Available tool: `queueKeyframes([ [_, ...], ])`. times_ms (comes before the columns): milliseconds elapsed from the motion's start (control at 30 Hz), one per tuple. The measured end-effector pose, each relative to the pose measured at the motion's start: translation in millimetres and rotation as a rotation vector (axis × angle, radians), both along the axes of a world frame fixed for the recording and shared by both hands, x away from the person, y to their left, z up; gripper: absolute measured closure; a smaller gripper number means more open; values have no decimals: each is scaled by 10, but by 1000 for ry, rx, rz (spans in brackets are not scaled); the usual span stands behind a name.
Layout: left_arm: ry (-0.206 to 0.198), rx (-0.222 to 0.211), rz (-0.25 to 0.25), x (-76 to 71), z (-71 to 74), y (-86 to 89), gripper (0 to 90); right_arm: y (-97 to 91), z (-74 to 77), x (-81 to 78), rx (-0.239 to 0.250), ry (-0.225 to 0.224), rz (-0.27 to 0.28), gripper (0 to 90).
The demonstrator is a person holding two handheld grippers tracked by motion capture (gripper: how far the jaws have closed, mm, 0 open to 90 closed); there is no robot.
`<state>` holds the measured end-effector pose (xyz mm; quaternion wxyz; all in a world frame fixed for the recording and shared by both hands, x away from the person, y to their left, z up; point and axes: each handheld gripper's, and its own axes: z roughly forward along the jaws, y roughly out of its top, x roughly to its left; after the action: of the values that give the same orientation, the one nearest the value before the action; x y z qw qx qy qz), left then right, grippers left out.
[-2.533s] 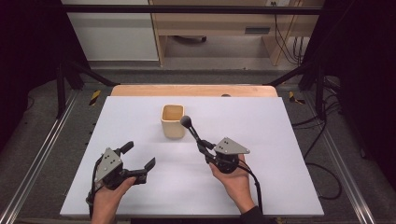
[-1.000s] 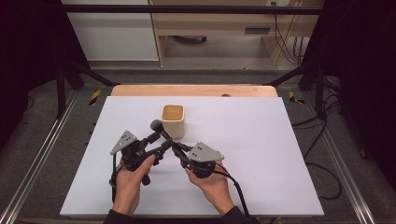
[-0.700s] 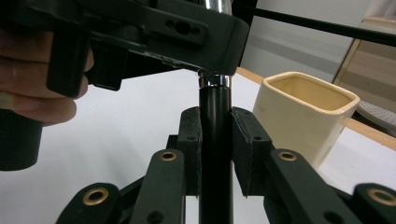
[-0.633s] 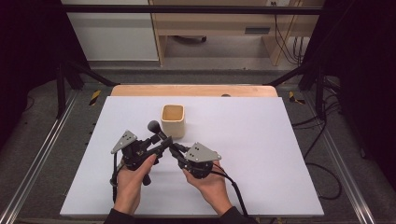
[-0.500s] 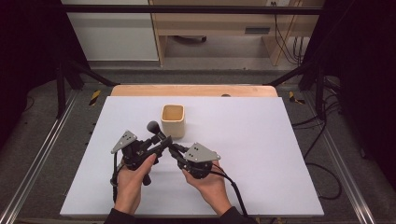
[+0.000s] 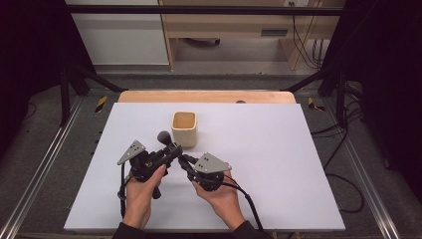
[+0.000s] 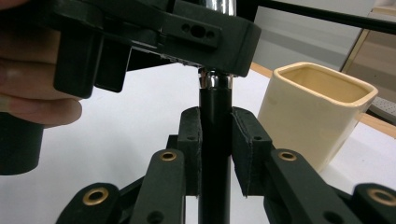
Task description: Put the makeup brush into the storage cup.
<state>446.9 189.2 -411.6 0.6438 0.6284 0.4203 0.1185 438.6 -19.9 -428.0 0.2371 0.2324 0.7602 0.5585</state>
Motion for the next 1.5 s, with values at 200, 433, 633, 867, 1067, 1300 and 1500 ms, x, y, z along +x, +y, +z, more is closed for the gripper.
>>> queueKeyframes([
  [200,-16,18,9,-12,9,-15,700,11,-8,18,2,5,3,745],
  [433,-62,76,18,-50,51,-41,702,-17,1,21,-3,29,17,630],
  [633,-100,138,33,-50,131,-28,702,-110,7,-24,-39,22,3,475],
  [867,-124,189,43,-50,207,-21,702,-271,-17,-9,-78,43,-54,201],
  [1067,-128,220,46,-29,258,-28,703,-474,-84,74,-88,94,-85,94],
  [1300,-148,252,54,12,387,-57,702,-709,-116,126,-32,106,-108,103],
  [1500,-167,249,75,62,517,-5,702,-820,-114,115,-68,82,-127,96],
])
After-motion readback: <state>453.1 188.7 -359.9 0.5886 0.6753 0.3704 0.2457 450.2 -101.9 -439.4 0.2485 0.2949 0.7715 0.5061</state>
